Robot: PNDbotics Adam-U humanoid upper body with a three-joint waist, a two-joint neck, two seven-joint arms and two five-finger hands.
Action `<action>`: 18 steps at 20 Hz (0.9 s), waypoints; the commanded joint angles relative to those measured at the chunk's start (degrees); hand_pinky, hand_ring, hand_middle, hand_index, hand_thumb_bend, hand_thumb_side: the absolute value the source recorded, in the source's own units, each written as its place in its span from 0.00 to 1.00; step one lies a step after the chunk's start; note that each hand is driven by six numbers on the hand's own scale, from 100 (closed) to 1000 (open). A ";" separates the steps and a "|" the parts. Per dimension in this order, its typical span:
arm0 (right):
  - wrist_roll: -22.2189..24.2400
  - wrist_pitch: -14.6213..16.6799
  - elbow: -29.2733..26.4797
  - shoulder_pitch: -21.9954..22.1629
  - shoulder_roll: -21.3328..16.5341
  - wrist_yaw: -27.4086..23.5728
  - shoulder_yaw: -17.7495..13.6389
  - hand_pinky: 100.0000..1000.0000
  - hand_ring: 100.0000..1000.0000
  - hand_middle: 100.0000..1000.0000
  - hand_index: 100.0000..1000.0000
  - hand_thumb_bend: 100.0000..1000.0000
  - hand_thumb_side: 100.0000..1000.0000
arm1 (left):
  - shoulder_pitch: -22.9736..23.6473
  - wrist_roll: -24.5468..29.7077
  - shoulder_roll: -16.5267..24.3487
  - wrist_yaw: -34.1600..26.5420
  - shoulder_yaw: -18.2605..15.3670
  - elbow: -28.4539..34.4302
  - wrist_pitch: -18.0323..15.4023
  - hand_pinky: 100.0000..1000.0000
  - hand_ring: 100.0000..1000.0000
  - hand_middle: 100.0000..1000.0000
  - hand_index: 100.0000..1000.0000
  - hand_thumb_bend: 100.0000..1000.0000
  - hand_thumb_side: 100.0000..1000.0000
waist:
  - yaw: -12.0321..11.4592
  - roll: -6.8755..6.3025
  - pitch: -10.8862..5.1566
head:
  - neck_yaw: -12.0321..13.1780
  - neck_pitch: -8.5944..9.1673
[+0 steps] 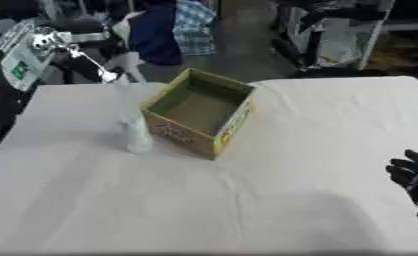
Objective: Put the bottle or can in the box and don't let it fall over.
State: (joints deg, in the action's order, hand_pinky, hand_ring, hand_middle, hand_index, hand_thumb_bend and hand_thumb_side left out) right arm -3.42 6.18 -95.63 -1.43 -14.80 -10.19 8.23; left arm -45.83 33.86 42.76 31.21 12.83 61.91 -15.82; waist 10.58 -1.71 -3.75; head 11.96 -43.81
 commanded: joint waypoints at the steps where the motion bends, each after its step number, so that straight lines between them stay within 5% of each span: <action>1: -0.07 0.05 -0.68 -0.40 -0.44 -0.14 -0.07 0.88 0.78 0.70 0.86 0.00 0.69 | -1.05 -2.44 1.73 -0.77 -1.25 1.37 0.15 0.61 0.43 0.40 0.49 0.00 0.12 | -0.08 0.06 -0.54 | -0.09 -0.31; 18: -0.04 0.02 -0.68 -0.44 -0.53 -0.18 -0.06 0.88 0.78 0.70 0.86 0.00 0.69 | -4.23 -11.25 4.50 -0.32 -5.56 4.61 1.33 0.59 0.39 0.34 0.43 0.00 0.14 | -0.30 0.01 -0.79 | -0.16 -0.31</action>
State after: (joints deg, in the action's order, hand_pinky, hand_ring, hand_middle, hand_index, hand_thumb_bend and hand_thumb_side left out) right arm -3.45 6.16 -95.63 -1.41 -14.80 -10.20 8.21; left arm -48.38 23.42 44.87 30.90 8.54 65.39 -14.59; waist 10.27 -1.69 -3.76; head 11.93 -43.81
